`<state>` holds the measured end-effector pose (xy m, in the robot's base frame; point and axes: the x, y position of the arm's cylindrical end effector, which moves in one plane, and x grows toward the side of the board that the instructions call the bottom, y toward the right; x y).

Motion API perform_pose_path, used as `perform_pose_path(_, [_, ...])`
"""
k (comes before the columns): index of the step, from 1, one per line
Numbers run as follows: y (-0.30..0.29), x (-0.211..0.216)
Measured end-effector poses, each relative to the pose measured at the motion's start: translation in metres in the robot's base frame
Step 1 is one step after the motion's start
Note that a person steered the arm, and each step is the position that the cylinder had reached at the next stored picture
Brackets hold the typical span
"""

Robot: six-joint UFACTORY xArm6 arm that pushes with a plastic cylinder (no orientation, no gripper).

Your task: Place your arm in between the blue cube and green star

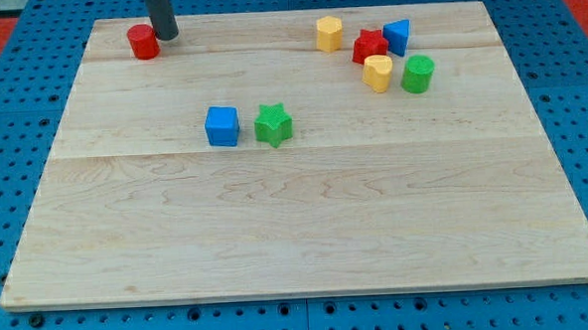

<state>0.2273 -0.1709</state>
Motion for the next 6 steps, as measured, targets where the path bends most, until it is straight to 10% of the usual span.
perform_pose_path(4, [0.241,0.235])
perform_pose_path(6, [0.184,0.199])
